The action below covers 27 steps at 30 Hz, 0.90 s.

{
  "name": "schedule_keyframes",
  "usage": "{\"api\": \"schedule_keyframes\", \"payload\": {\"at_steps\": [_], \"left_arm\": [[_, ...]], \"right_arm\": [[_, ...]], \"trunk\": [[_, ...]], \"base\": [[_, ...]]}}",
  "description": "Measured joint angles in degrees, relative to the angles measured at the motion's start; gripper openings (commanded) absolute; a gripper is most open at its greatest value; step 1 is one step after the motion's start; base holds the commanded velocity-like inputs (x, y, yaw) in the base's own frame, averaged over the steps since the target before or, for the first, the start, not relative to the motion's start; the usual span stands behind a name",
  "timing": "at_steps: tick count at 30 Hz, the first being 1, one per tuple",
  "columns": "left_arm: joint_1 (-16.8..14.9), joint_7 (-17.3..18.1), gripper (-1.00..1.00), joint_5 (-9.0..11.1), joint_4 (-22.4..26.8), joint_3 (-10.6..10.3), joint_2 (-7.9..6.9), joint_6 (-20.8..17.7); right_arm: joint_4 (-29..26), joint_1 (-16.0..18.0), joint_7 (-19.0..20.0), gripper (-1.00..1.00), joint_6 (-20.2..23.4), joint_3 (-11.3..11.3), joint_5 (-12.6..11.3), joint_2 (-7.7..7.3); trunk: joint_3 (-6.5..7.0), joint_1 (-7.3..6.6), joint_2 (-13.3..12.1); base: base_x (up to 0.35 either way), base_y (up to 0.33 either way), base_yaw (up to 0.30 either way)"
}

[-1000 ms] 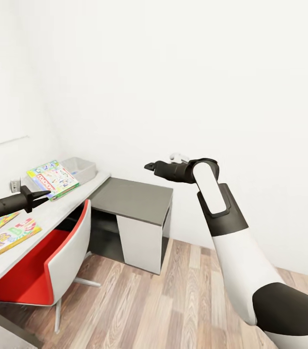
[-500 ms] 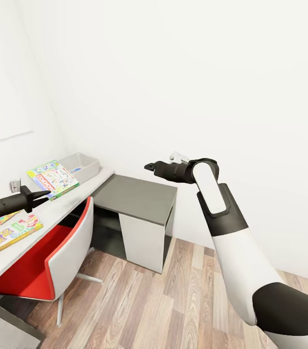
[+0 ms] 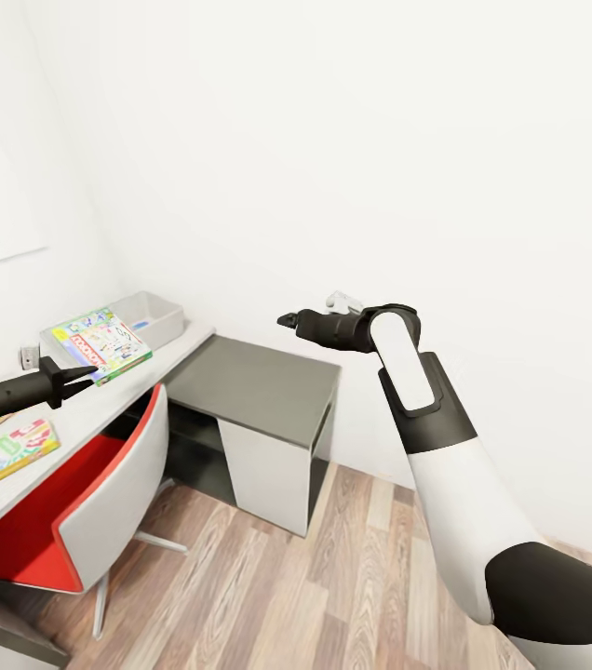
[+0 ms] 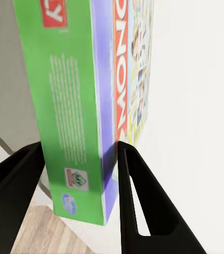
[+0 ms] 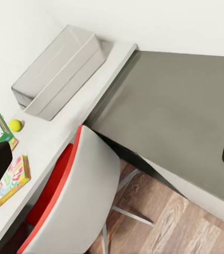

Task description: Put all the toys in the child's room - the three board games (two on the bed and one on the table), the two jigsaw puzzles on the table, and the tennis ball on the table - inside the toy box on the table in the child's room.

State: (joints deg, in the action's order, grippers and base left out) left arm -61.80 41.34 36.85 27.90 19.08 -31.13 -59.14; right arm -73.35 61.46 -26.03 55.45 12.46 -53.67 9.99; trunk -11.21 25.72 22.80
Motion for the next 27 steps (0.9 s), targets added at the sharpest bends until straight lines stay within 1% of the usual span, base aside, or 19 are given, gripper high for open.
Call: {"api": "schedule_keyframes", "payload": {"at_steps": [5, 8, 10, 14, 21, 27], "left_arm": [[0.01, 0.0, -1.0, -0.11, 0.0, 0.0, 0.0, 0.02], [0.0, 0.0, -1.0, -0.16, -0.01, -0.01, 0.0, 0.07], [-0.01, 0.0, -1.0, -0.04, 0.0, 0.0, 0.01, 0.07], [0.0, 0.0, -1.0, 0.26, 0.01, 0.03, 0.01, -0.03], [0.01, 0.0, -1.0, 0.26, -0.05, 0.03, -0.03, -0.06], [0.0, 0.0, -1.0, 0.3, -0.08, 0.03, -0.03, -0.07]], "right_arm": [[-0.25, -0.02, 0.0, 1.0, -0.13, 0.0, 0.0, 0.0], [-0.39, -0.06, 0.0, 1.0, -0.12, 0.05, -0.03, 0.0], [-0.38, -0.08, 0.04, 1.0, 0.0, 0.23, -0.05, 0.0], [-0.48, -0.09, 0.01, 1.0, -0.23, 1.3, -0.01, 0.0], [-1.26, -0.05, -0.08, 1.0, -2.34, 1.76, -0.09, 0.0], [-1.28, -0.09, -0.17, 1.0, -2.44, 2.5, -0.1, 0.0]], "trunk": [[-0.38, 0.0, 0.0], [-0.44, 0.01, 0.0], [-0.45, 0.02, 0.0], [-0.45, 0.03, 0.0], [-0.46, 0.03, 0.0], [-0.46, 0.01, 0.01]], "base": [[0.321, 0.061, 0.039], [0.217, 0.022, 0.008], [0.082, 0.007, 0.002], [0.019, 0.002, 0.001], [0.002, 0.0, 0.0], [0.06, 0.0, 0.002]]}}
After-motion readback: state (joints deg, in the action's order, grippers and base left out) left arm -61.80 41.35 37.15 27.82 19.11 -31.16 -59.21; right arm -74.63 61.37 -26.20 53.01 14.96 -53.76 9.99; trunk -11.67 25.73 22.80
